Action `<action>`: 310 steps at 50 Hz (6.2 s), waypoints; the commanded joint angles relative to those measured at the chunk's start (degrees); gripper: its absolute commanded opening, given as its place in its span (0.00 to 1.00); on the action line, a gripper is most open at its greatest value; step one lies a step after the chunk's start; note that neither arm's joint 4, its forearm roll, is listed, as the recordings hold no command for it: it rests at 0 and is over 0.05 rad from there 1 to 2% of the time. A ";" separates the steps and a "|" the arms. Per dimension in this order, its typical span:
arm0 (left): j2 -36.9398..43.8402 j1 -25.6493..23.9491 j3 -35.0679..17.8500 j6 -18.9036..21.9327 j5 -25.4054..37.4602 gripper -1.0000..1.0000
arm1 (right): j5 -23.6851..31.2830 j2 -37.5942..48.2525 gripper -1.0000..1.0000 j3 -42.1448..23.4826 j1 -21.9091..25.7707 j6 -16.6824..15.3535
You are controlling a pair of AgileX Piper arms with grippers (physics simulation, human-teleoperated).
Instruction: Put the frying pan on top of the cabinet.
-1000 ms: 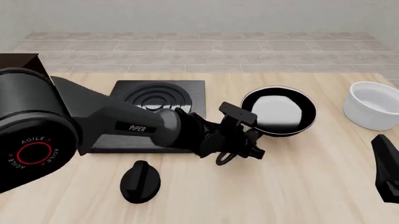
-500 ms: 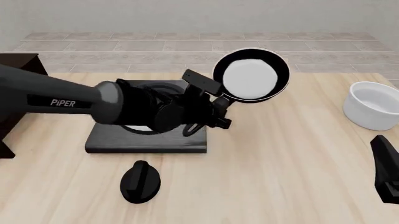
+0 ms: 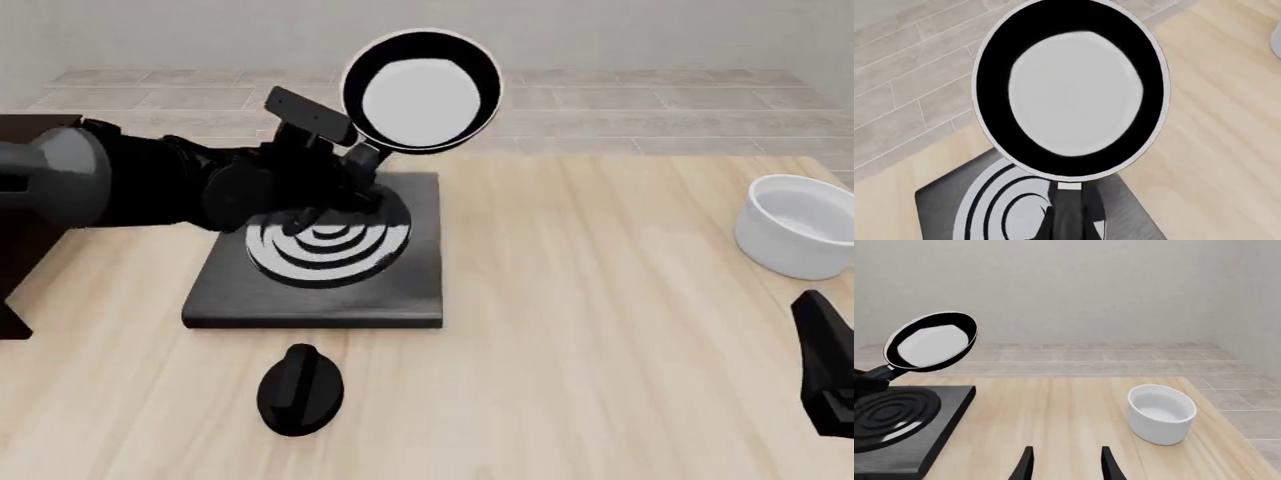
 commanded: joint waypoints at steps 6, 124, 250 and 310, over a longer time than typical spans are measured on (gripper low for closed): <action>-6.43 10.36 0.71 3.07 2.02 0.00 | 0.02 0.01 1.00 -0.02 0.10 -0.18; -23.80 54.78 4.59 -15.21 24.39 0.00 | 0.42 0.08 1.00 -0.01 0.97 -1.50; -38.31 54.45 14.71 -15.18 24.79 1.00 | -0.06 0.02 1.00 -0.07 0.90 -0.62; -63.15 52.54 26.33 -16.55 37.58 1.00 | -0.70 -0.01 1.00 -0.03 1.17 -1.42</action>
